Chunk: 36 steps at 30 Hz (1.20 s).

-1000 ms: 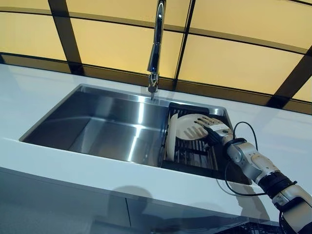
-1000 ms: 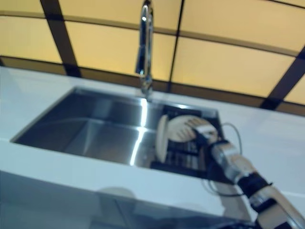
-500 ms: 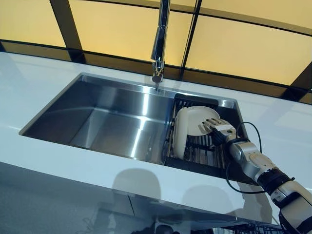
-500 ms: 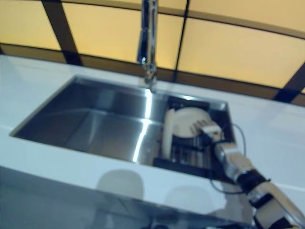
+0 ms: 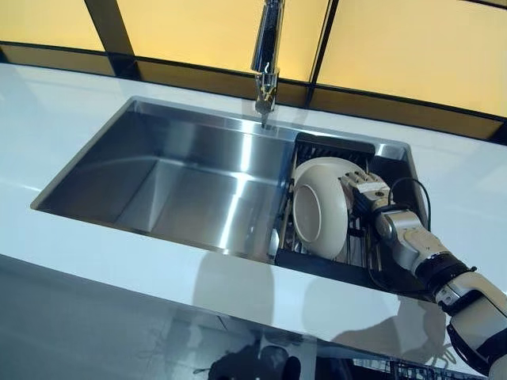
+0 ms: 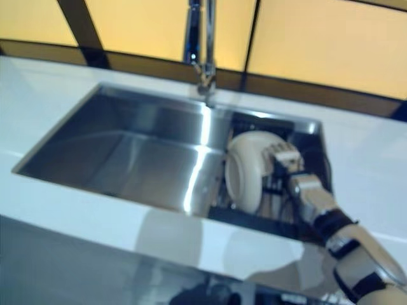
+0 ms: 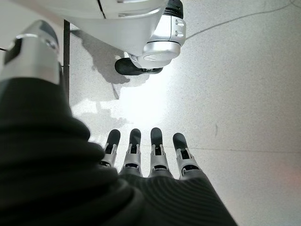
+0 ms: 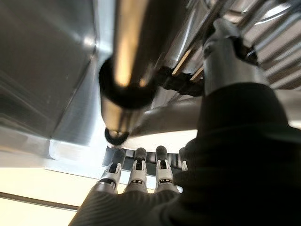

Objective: Take plates into dishwasher

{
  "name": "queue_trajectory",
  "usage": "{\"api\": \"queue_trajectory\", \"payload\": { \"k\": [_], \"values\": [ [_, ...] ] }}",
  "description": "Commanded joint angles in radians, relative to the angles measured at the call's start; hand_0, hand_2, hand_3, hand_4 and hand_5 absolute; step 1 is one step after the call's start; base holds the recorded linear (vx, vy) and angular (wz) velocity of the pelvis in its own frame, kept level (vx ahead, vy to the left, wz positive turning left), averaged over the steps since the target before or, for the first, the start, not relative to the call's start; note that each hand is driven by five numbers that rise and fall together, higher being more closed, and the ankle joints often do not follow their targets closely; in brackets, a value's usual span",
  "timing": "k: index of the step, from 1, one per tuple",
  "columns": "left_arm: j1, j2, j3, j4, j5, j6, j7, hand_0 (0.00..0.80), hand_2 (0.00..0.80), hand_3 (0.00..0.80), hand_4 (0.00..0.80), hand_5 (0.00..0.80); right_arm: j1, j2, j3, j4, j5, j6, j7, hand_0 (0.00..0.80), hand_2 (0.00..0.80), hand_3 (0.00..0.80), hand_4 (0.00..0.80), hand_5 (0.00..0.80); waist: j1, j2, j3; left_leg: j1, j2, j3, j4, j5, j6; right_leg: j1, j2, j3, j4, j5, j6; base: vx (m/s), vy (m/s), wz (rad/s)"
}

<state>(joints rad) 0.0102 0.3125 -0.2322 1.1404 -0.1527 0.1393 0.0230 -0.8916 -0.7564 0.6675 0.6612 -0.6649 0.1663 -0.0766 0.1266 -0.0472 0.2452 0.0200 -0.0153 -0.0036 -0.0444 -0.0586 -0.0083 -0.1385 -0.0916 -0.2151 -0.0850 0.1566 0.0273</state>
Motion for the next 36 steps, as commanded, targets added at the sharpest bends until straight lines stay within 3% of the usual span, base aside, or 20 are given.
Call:
{"api": "queue_trajectory", "payload": {
  "k": [1,2,14,36],
  "values": [
    [-0.046,-0.017,-0.083,0.034,-0.033,-0.013,0.019,0.000,0.000,0.000,0.000,0.000,-0.165,-0.043,0.066,0.048,0.001,0.034,-0.053,0.596,0.596,0.596,0.596,0.596,0.037,0.019,0.005,-0.095,0.002,-0.017,-0.043,0.095,-0.029,0.052,-0.051,-0.021,0.018,-0.056,0.103,0.000,0.000,0.00],
    [-0.047,-0.017,-0.086,0.033,-0.035,-0.015,0.018,0.000,0.000,0.000,0.000,0.000,-0.172,-0.043,0.073,0.056,-0.007,0.031,-0.066,0.800,0.800,0.800,0.800,0.800,0.039,0.021,0.006,-0.098,0.001,-0.018,-0.043,0.097,-0.030,0.051,-0.051,-0.022,0.017,-0.056,0.103,0.000,0.000,0.00],
    [-0.042,-0.028,-0.091,0.033,-0.031,-0.019,0.026,0.000,0.000,0.000,0.000,0.000,-0.181,-0.055,0.082,0.049,-0.036,0.024,-0.121,0.800,0.800,0.800,0.800,0.800,0.040,0.016,-0.015,-0.095,0.000,-0.023,-0.043,0.095,-0.034,0.061,-0.047,-0.026,0.014,-0.066,0.098,0.003,0.000,0.00],
    [0.009,-0.035,-0.081,0.041,0.010,-0.001,0.025,0.000,0.000,0.000,0.000,0.000,-0.140,-0.137,0.043,0.043,-0.186,0.037,-0.224,0.800,0.800,0.800,0.800,0.800,0.029,-0.021,-0.132,-0.004,0.008,-0.001,-0.043,0.059,-0.034,0.153,-0.031,-0.008,-0.002,-0.090,0.096,0.034,0.008,-0.01]
  ]
}}
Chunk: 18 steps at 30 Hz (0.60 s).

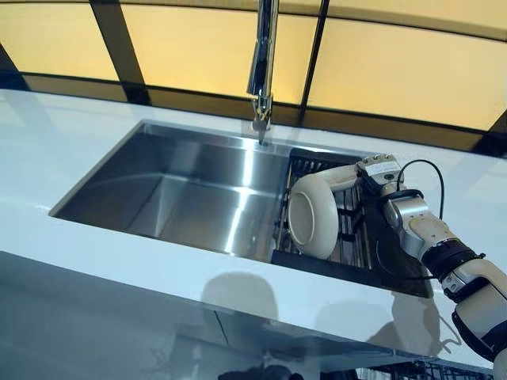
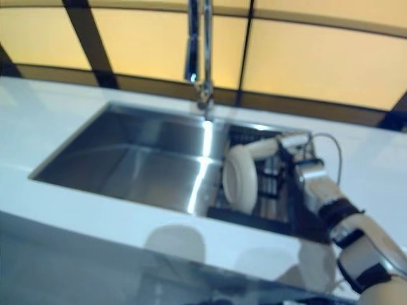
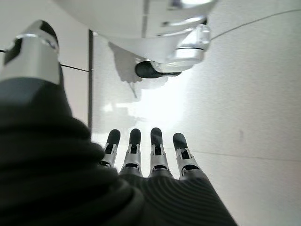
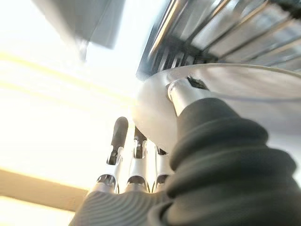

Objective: Take plates into dishwasher

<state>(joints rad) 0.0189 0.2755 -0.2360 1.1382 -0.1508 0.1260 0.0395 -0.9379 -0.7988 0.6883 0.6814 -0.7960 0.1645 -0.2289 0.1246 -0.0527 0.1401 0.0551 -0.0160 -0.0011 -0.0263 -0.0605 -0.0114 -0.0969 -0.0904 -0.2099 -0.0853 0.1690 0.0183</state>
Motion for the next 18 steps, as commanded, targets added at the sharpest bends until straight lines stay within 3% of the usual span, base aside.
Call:
{"api": "queue_trajectory", "payload": {
  "k": [1,18],
  "values": [
    [0.003,0.002,-0.076,0.042,0.009,0.015,0.009,0.000,0.000,0.000,0.000,0.000,-0.093,-0.099,0.020,0.019,-0.056,0.039,-0.072,0.800,0.800,0.800,0.800,0.800,0.032,-0.017,-0.030,-0.036,0.009,-0.002,-0.061,0.060,-0.031,0.115,-0.032,-0.014,-0.002,-0.104,0.105,0.056,0.012,-0.04],
    [0.021,0.007,-0.059,0.055,0.025,0.026,-0.010,0.000,0.000,0.000,0.000,0.000,-0.089,-0.142,0.009,0.011,-0.049,0.041,-0.062,0.800,0.800,0.800,0.800,0.800,0.037,-0.039,-0.075,-0.006,0.008,-0.004,-0.061,0.048,-0.026,0.147,-0.024,-0.011,-0.002,-0.114,0.106,0.015,0.004,0.00]
  ]
}}
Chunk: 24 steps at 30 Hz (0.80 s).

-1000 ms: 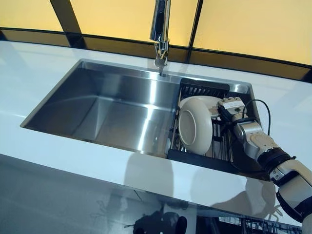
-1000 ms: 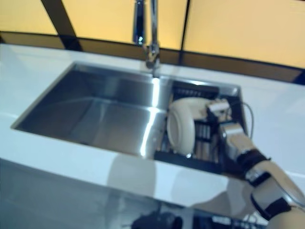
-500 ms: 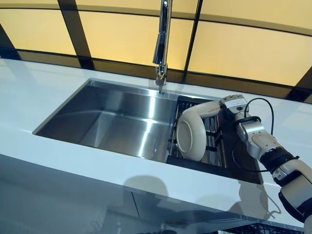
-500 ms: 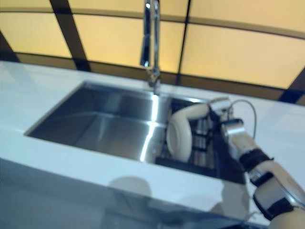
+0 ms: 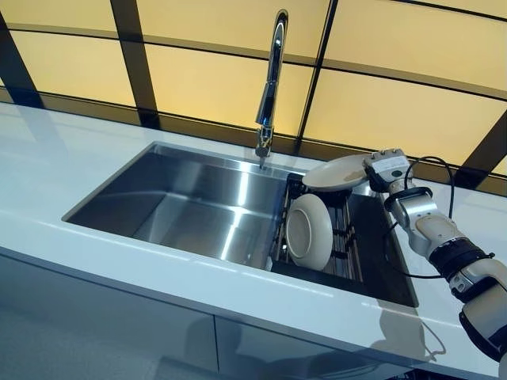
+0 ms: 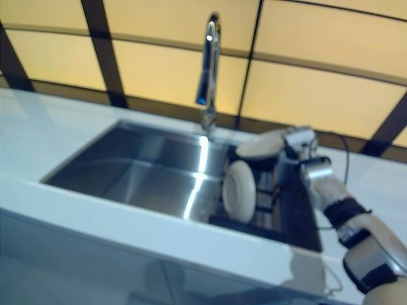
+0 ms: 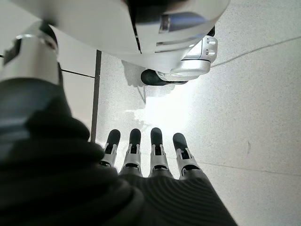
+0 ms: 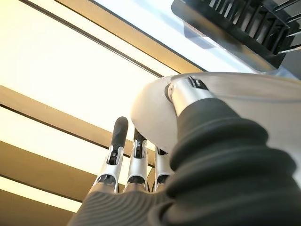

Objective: Take plates into dishwasher

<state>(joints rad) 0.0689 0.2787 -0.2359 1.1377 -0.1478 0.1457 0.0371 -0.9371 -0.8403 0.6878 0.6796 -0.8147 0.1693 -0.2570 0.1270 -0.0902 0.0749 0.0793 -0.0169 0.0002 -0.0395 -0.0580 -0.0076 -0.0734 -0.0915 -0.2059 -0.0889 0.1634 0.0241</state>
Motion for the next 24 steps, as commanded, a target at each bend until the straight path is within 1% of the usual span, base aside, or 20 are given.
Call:
{"api": "queue_trajectory", "payload": {
  "k": [1,9,15,18,20,21,23,24],
  "values": [
    [-0.028,0.005,-0.058,0.057,0.024,0.004,-0.008,0.000,0.000,0.000,0.000,0.000,-0.092,-0.104,0.008,0.016,-0.016,0.037,-0.035,0.800,0.800,0.800,0.800,0.800,0.035,-0.002,-0.013,-0.029,0.009,-0.005,-0.048,0.045,-0.029,0.125,-0.023,-0.015,0.002,-0.108,0.100,0.000,0.000,0.00],
    [-0.028,0.010,-0.054,0.058,0.031,-0.006,-0.008,0.000,0.000,0.000,0.000,0.000,-0.068,-0.139,-0.032,0.015,0.042,0.033,-0.037,0.800,0.800,0.800,0.800,0.800,0.016,-0.009,-0.022,-0.013,0.007,0.010,-0.048,0.037,-0.024,0.133,-0.022,-0.002,0.002,-0.105,0.103,0.000,0.007,-0.01],
    [-0.025,0.018,-0.053,0.054,0.031,-0.012,-0.015,0.000,0.000,0.000,0.000,0.000,-0.025,-0.199,-0.088,0.003,0.090,0.024,-0.047,0.800,0.800,0.800,0.800,0.800,-0.013,-0.012,-0.027,0.001,0.007,0.033,-0.048,0.030,-0.018,0.132,-0.020,0.021,0.002,-0.095,0.108,0.004,0.024,-0.08],
    [-0.026,0.023,-0.055,0.046,0.025,-0.011,-0.016,0.000,0.000,0.000,0.000,0.000,0.017,-0.228,-0.137,-0.021,0.137,0.019,-0.051,0.800,0.800,0.800,0.800,0.800,-0.031,-0.013,-0.028,0.008,0.008,0.048,-0.048,0.027,-0.014,0.129,-0.018,0.038,0.002,-0.090,0.110,-0.009,0.027,-0.12],
    [-0.032,0.024,-0.052,0.043,0.018,-0.011,-0.011,0.000,0.000,0.000,0.000,0.000,0.066,-0.248,-0.193,-0.046,0.184,-0.002,-0.051,0.800,0.800,0.800,0.800,0.800,-0.054,-0.013,-0.027,0.017,0.009,0.065,-0.048,0.023,-0.010,0.125,-0.016,0.057,0.005,-0.086,0.114,-0.013,0.025,-0.25],
    [-0.032,0.025,-0.052,0.043,0.018,-0.011,-0.011,0.000,0.000,0.000,0.000,0.000,0.068,-0.248,-0.195,-0.047,0.183,-0.002,-0.051,0.800,0.800,0.800,0.800,0.800,-0.053,-0.013,-0.027,0.017,0.009,0.066,-0.048,0.023,-0.010,0.125,-0.016,0.057,0.006,-0.086,0.114,-0.012,0.015,-0.18],
    [-0.041,0.022,-0.045,0.039,0.010,-0.013,0.010,0.000,0.000,0.000,0.000,0.000,0.112,-0.256,-0.248,-0.072,0.242,-0.020,-0.044,0.800,0.800,0.800,0.800,0.800,-0.072,-0.014,-0.025,0.025,0.010,0.079,-0.043,0.017,-0.007,0.123,-0.015,0.075,0.009,-0.083,0.115,-0.023,0.017,-0.20],
    [-0.042,0.021,-0.044,0.038,0.010,-0.014,0.014,0.000,0.000,0.000,0.000,0.000,0.120,-0.257,-0.256,-0.075,0.247,-0.024,-0.043,0.800,0.800,0.800,0.800,0.800,-0.074,-0.014,-0.025,0.026,0.010,0.080,-0.043,0.016,-0.006,0.123,-0.014,0.079,0.010,-0.083,0.115,-0.029,0.027,-0.21]
  ]
}}
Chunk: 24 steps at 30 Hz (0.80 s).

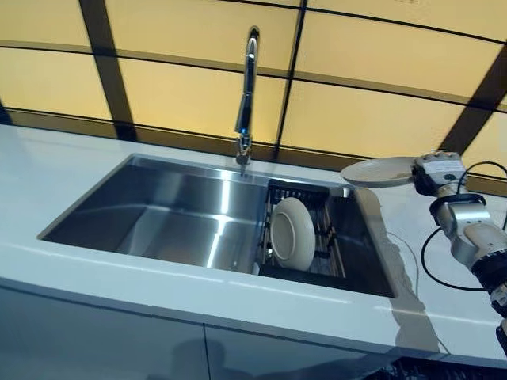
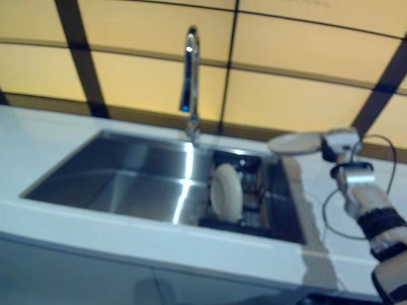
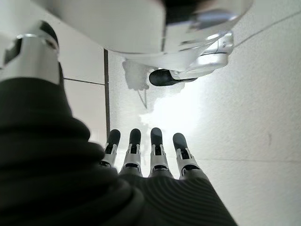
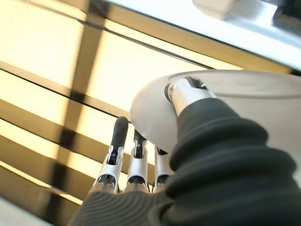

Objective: Take plates into dishwasher

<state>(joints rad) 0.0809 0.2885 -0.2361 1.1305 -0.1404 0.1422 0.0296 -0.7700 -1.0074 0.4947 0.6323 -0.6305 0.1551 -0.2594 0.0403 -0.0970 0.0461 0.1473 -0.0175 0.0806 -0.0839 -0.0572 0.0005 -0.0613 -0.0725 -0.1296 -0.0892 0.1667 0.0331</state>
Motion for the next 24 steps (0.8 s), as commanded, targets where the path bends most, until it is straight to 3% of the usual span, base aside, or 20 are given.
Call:
{"api": "queue_trajectory", "payload": {
  "k": [1,3,7,8,14,17,20,24],
  "values": [
    [-0.059,0.010,-0.043,0.044,-0.005,-0.009,0.029,0.000,0.000,0.000,0.000,0.000,-0.029,-0.090,-0.082,-0.036,0.080,-0.021,-0.038,0.800,0.800,0.800,0.800,0.800,0.005,-0.006,0.004,-0.040,0.009,-0.001,0.005,0.013,-0.013,0.109,-0.029,0.017,0.011,-0.087,0.104,-0.036,0.049,-0.16],
    [-0.068,0.005,-0.037,0.042,-0.023,-0.009,0.045,0.000,0.000,0.000,0.000,0.000,0.005,-0.090,-0.117,-0.054,0.103,-0.038,-0.033,0.800,0.800,0.800,0.800,0.800,-0.008,-0.005,0.005,-0.039,-0.001,-0.017,0.018,0.006,-0.006,0.107,-0.022,0.056,0.014,-0.086,0.099,-0.042,0.060,-0.17],
    [-0.066,-0.005,-0.018,0.032,-0.065,-0.018,0.070,0.000,0.000,0.000,0.000,0.000,0.032,-0.078,-0.149,-0.085,0.106,-0.057,-0.027,0.800,0.800,0.800,0.800,0.800,0.005,-0.006,0.012,-0.058,-0.043,-0.179,0.065,-0.008,0.012,0.094,-0.021,0.160,0.026,-0.067,0.098,-0.031,0.073,-0.48],
    [-0.068,-0.007,-0.014,0.030,-0.064,-0.013,0.075,0.000,0.000,0.000,0.000,0.000,0.029,-0.078,-0.153,-0.081,0.114,-0.053,-0.032,0.800,0.800,0.800,0.800,0.800,0.007,-0.004,0.016,-0.056,-0.048,-0.183,0.061,-0.007,0.016,0.088,-0.027,0.161,0.028,-0.057,0.107,-0.042,0.081,-1.16],
    [-0.076,0.003,0.016,0.042,-0.119,-0.003,0.100,0.000,0.000,0.000,0.000,0.000,0.061,-0.058,-0.207,-0.104,0.166,-0.015,-0.075,0.800,0.800,0.800,0.800,0.800,-0.017,0.001,0.044,-0.034,-0.040,-0.135,0.058,-0.018,0.013,0.000,-0.070,0.112,0.058,0.021,0.155,-0.060,0.024,-0.50],
    [-0.082,0.014,0.069,0.036,-0.177,-0.016,0.134,0.000,0.000,0.000,0.000,0.000,0.076,-0.044,-0.229,-0.133,0.174,-0.011,-0.074,0.800,0.800,0.800,0.800,0.800,-0.006,0.002,0.053,-0.028,-0.033,-0.094,0.039,-0.002,0.008,-0.019,-0.085,0.038,0.128,0.036,0.165,-0.157,0.008,-0.47],
    [-0.085,0.011,0.095,0.014,-0.188,-0.028,0.153,0.000,0.000,0.000,0.000,0.000,0.090,-0.042,-0.246,-0.162,0.191,0.012,-0.071,0.800,0.800,0.800,0.800,0.800,0.029,0.013,0.046,-0.053,-0.015,-0.042,0.017,0.039,0.013,0.021,-0.084,-0.047,0.221,-0.028,0.147,-0.270,0.014,-0.67],
    [-0.090,0.006,0.089,0.014,-0.206,-0.034,0.164,0.000,0.000,0.000,0.000,0.000,0.079,-0.042,-0.243,-0.134,0.209,-0.009,-0.083,0.800,0.800,0.800,0.800,0.800,0.072,0.016,0.024,-0.113,-0.002,-0.026,0.026,0.069,0.021,0.096,-0.076,-0.069,0.274,-0.118,0.116,-0.235,-0.026,-0.32]
  ]
}}
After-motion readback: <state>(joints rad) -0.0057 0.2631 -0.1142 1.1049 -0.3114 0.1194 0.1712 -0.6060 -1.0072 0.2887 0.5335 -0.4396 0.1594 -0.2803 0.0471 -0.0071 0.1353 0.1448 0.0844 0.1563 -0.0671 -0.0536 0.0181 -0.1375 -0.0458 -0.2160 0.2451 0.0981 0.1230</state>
